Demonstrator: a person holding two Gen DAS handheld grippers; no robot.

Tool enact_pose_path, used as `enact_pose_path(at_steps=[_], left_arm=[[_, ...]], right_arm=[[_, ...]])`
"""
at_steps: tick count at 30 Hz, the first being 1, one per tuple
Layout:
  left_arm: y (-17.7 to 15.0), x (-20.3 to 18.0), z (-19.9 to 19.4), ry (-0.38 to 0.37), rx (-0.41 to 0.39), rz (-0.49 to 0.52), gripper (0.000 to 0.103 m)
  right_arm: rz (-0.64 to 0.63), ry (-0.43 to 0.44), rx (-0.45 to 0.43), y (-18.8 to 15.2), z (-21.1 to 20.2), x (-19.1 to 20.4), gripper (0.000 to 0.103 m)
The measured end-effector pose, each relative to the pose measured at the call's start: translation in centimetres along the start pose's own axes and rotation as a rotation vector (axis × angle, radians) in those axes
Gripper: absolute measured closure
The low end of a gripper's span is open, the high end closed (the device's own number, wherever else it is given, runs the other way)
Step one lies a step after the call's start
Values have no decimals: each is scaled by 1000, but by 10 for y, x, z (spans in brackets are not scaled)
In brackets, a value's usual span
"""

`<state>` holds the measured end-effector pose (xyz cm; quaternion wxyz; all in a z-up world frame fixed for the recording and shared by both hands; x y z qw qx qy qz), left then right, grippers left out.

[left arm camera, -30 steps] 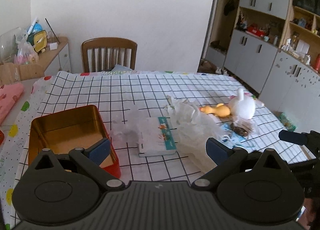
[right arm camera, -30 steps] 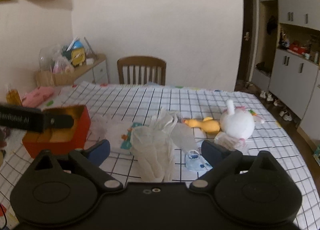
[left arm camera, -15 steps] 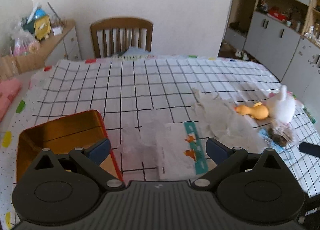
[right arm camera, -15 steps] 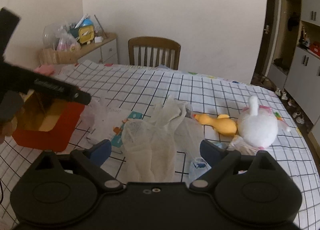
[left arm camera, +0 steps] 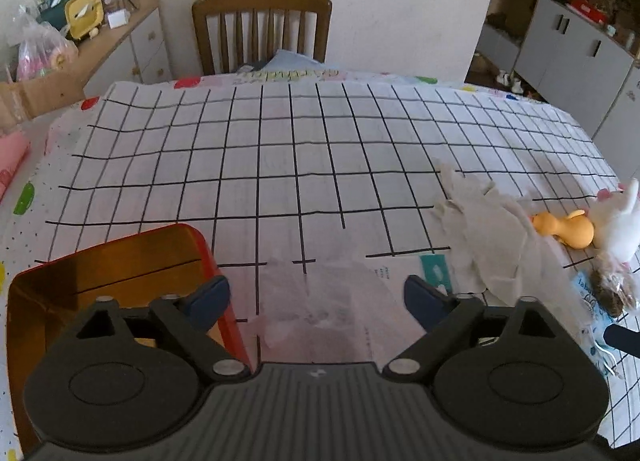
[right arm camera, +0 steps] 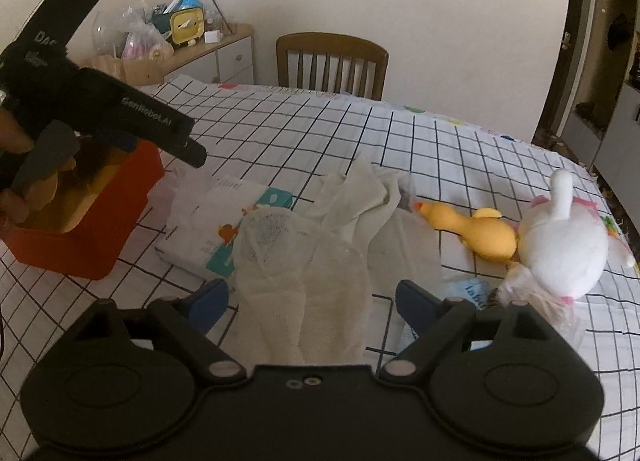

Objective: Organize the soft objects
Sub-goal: 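Grasp the white plastic bag with the left tool while the right tool grasps the white mesh cloth, then carry the plastic bag in the left tool while the right tool carries the mesh cloth over the tin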

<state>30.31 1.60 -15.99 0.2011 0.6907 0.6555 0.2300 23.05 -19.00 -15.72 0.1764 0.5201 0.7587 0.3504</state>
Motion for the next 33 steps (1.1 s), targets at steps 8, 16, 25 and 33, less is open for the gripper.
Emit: enact_pose_path(at_steps=[8,16,25,33], left_arm=[[1,3,21,-6,45,-16,39],[-4,1,33,-9,78,5,60],[-10,-4,34,-22,81,38,88],[-9,0,21,-42,46,22,97]], right_arm=[[-23,6,37,-4,15,0,19],[-51,-4,73,-10,32,1,32],[-60,-19,84,-14,35,0,76],[-9,-1,38,-5,19,-3,97]])
Point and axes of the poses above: each gripper's, at about its wrist camera, not at the fingertips, and z roughly the way its jaws point, x to its left, y to its top, the point moved 8 cm from there along z, roughly the way its jaws point, and after that the axes turned 10 degrees about z, right-handed, at the moved point
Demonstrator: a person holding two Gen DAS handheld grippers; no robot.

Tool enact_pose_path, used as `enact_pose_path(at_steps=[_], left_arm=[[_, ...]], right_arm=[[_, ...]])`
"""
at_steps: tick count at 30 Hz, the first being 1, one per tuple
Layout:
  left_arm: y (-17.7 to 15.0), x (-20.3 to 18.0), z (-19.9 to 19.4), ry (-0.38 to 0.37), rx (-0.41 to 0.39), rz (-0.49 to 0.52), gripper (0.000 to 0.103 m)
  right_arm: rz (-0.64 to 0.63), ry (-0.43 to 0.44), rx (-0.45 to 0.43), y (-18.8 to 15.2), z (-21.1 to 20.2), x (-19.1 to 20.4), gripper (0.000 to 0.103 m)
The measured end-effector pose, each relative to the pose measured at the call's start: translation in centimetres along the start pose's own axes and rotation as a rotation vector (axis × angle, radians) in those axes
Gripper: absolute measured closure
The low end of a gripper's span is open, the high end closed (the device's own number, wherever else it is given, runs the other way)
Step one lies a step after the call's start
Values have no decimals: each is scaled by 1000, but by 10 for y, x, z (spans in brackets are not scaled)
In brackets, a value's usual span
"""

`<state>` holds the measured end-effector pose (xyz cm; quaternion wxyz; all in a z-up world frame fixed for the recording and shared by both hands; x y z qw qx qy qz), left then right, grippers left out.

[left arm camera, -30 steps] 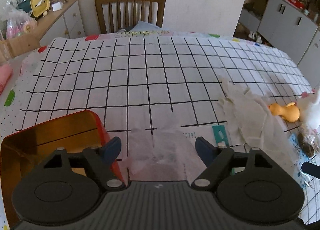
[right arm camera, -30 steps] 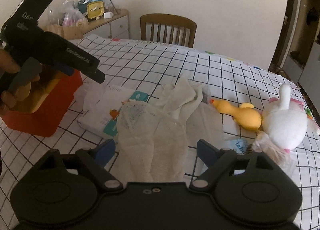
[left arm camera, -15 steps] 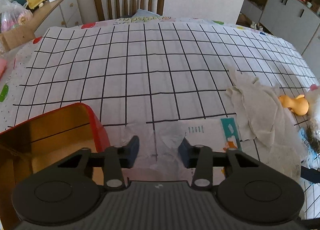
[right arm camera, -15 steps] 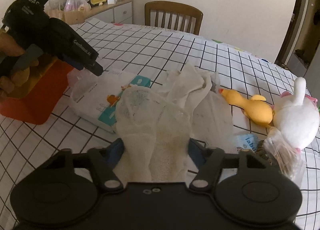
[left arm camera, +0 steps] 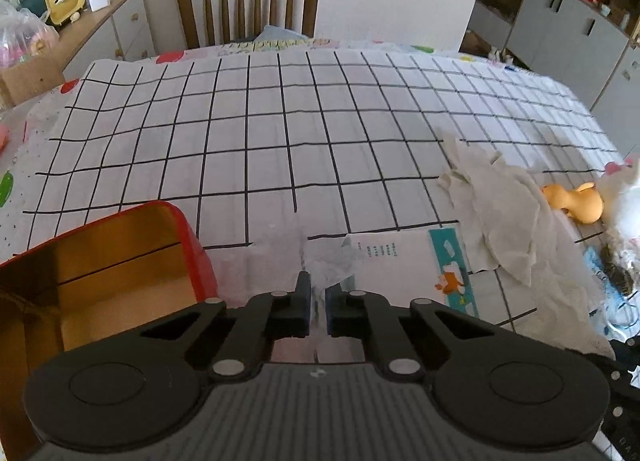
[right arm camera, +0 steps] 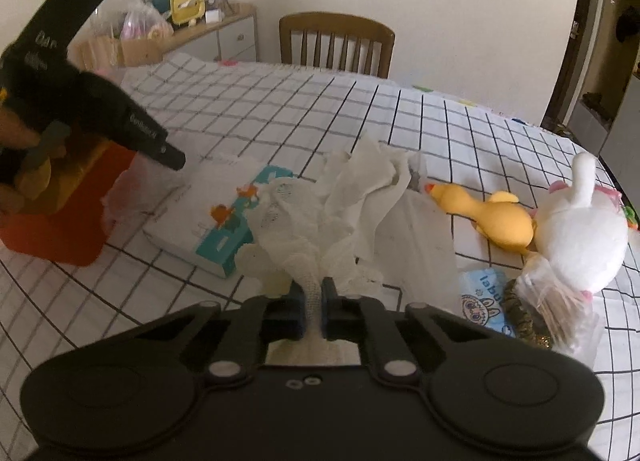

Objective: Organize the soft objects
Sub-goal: 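Carry the plastic bag in the left tool while the right tool carries the mesh cloth over the tin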

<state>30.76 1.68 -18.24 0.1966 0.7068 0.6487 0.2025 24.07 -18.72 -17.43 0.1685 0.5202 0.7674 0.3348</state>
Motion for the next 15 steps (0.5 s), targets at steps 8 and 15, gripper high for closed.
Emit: enact_pose_path(at_steps=[8,15], left_arm=[[-2,4,-28,-26,-56,-27,97],[4,10,-62,-45,-129,-53,98]], right_arm=[[46,51,-43,17,-30,4,97],[73,96,-72,34,-52,13,97]])
Point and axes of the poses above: each gripper's, at about its wrist camera, not at the fingertips, and z roughly the way its jaws point, x to its left, y to its top, the point moved 8 cm from there along z, roughly the way its jaws point, and after that the axes turned 10 degrees about z, right-handed, at the moved point
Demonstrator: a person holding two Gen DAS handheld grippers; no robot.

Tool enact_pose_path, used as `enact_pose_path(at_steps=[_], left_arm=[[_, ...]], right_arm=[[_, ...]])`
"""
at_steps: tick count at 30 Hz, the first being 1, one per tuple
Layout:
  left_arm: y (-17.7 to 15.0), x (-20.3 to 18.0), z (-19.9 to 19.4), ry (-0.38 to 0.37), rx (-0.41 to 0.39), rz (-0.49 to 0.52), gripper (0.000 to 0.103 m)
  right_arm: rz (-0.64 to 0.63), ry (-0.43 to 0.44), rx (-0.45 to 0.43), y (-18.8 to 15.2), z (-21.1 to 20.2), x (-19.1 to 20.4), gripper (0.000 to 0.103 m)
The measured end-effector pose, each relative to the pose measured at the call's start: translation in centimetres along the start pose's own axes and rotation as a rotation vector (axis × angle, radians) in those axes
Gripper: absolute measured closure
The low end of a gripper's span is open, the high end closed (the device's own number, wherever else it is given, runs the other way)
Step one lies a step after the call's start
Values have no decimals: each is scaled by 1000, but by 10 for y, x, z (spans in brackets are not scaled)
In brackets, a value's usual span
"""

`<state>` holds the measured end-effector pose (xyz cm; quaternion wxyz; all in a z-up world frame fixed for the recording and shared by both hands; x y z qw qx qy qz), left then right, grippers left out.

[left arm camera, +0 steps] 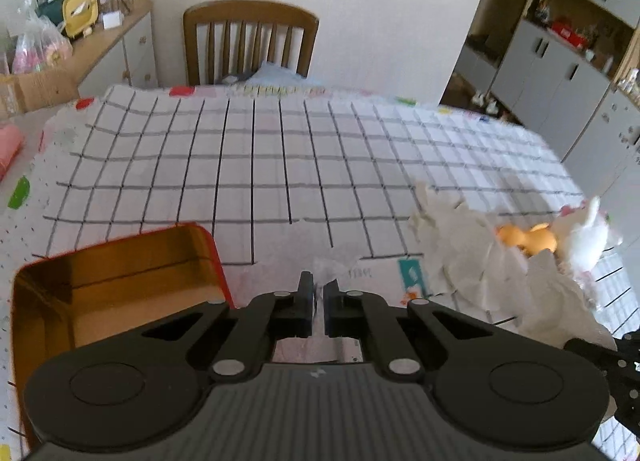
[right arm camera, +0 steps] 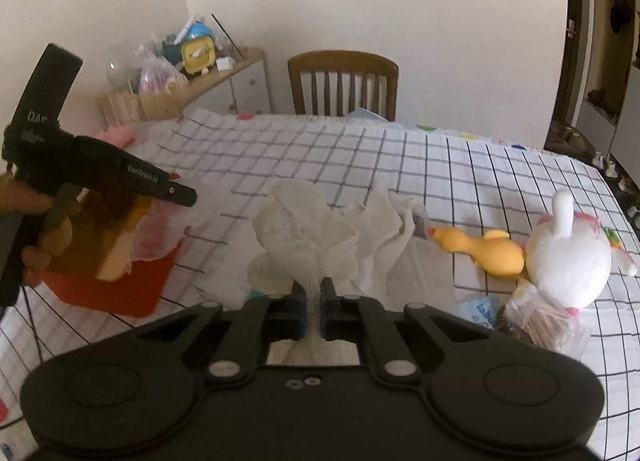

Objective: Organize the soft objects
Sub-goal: 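Carry the plastic bag in the left tool while the right tool carries the mesh cloth over the tin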

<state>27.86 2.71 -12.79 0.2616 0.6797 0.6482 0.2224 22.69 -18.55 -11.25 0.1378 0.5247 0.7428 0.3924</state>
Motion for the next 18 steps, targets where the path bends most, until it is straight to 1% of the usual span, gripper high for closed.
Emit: enact_pose_path(at_steps=[4,8,14,18], left_arm=[[8,5,-26,-2,-49,-14,98],[11,15,-50,-3,-86,-37,98],[5,33,-80,26,-117,-61,98],[-3,52,-93,63,-125,-85,98]], right_arm=[[-31,33,-29,14,-12,17,97],[-34,82,-45,29,-19,33,97],[-44,160,-60,50,-21,64,97],[-75,210,-67,61,-17,92,97]])
Point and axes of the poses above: each gripper's, at about its wrist camera, not at the fingertips, and z roughly the way its jaws point, x to its left, y to its top, the point moved 8 cm from there along z, roughly the way its jaws point, and after that the axes turned 10 degrees about z, right-handed, at the moved point
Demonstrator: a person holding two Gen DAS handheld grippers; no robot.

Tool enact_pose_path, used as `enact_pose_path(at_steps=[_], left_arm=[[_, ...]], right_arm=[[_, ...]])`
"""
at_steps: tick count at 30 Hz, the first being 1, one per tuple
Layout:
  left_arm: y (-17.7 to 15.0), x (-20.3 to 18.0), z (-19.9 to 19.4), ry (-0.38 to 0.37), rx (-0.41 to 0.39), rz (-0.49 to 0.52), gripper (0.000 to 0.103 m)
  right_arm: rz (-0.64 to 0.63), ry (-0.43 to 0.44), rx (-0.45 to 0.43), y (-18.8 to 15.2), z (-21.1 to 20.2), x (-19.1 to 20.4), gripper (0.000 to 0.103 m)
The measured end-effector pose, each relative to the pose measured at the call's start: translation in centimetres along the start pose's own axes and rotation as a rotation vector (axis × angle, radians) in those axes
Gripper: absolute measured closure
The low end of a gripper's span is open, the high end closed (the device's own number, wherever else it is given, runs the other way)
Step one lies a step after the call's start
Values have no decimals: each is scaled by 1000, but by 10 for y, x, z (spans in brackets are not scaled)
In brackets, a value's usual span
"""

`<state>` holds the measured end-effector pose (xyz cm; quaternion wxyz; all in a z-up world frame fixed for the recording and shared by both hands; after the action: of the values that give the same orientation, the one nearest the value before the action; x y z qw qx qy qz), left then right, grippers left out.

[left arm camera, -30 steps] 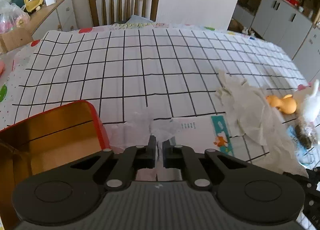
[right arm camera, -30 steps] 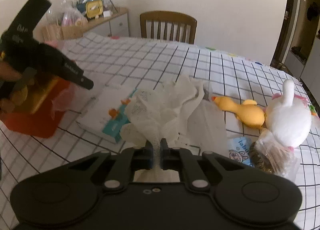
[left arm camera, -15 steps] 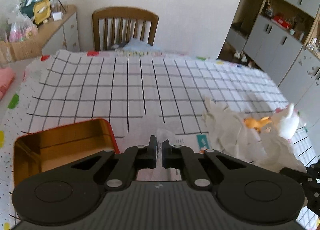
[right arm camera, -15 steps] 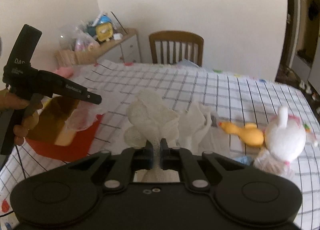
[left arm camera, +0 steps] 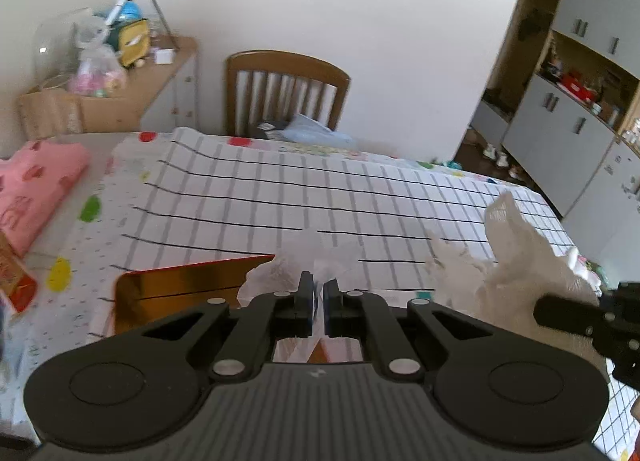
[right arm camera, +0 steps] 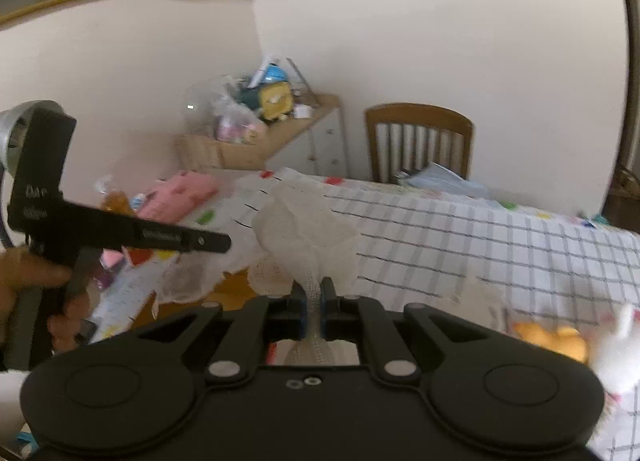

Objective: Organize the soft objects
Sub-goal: 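Carry the plastic bag in the left tool while the right tool carries the mesh cloth over the tin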

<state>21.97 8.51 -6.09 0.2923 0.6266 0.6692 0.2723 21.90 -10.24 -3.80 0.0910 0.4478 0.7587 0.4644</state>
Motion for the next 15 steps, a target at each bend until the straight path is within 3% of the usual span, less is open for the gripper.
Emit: enact_pose_path(at_steps=[8,15], left_arm=[[-12,40,-13,72,1,-43,98],[-20,68,-8,130,10,-73,98]], right_arm=[[-60,69,14,17,36,52,97],[-62,89,76,18,80,79,97]])
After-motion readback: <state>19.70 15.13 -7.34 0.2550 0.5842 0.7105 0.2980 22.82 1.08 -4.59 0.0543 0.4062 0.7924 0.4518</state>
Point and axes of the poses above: each gripper's, at about its wrist camera, not at the fingertips, and z roughly the way its jaws point, x to its left, y to its top, the point moved 8 cm from there along z, roughly the way its jaws point, and after that the axes turned 10 degrees about z, right-handed, at the moved point
